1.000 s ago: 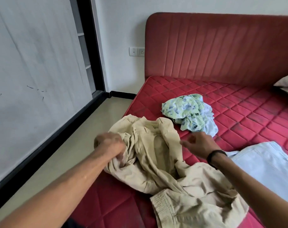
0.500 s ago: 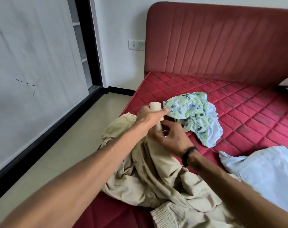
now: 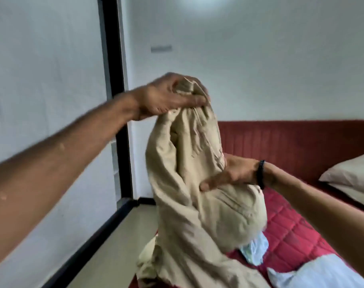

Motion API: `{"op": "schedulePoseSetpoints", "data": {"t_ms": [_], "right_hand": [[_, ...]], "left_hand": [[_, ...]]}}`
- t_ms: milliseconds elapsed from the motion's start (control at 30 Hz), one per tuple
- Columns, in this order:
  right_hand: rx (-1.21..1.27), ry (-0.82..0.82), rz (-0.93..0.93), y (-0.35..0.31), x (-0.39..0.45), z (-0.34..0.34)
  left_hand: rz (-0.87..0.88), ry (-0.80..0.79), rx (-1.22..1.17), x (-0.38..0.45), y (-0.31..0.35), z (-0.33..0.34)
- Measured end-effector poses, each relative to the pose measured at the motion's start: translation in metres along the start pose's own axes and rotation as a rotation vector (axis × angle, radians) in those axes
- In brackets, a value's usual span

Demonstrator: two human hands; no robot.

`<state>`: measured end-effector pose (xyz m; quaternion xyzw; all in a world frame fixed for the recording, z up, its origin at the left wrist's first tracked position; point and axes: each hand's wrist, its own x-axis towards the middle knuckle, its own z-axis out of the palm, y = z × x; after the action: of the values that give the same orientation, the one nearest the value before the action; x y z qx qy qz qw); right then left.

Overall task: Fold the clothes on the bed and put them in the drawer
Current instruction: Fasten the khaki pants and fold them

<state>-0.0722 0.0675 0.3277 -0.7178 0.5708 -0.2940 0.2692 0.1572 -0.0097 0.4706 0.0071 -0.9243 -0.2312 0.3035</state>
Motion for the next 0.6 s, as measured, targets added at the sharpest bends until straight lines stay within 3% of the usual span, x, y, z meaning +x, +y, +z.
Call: {"op": "schedulePoseSetpoints", "data": {"t_ms": [100,233,333,400,433,467,567,600], "right_hand": [[-0.099,-0.084,0.126,0.009,-0.022,-0.016],[-0.286,0.292,0.137,-0.025,-0.068,-0.077],[-0.115,0.633,-0.122,-0.044,-0.092,-0.122],[0.180,0.635,-0.213,-0.037,-0.101,-0.136],[0.269,0.599,-0.178,-0.030,-0.102,-0.138],[0.203,0.602,-0.075,-0.015,-0.096,-0.141],[-0.439,0.682,0.433,0.046,-0.065,-0.140],[-0.552,0.738,0.530,0.066,-0.051,-0.132]], "left_hand": [[-0.058,0.190,0.120,-0.007,0.011,-0.059],[-0.209,0.156,0.340,-0.034,0.003,-0.096],[-0.283,0.022,0.560,-0.050,-0.007,-0.107],[-0.336,-0.016,0.738,-0.059,-0.028,-0.103],[-0.383,-0.031,0.787,-0.062,-0.041,-0.097],[-0.429,-0.037,0.796,-0.064,-0.059,-0.087],[-0.474,0.024,0.865,-0.059,-0.116,-0.039],[-0.475,0.067,0.925,-0.056,-0.135,-0.022]]}}
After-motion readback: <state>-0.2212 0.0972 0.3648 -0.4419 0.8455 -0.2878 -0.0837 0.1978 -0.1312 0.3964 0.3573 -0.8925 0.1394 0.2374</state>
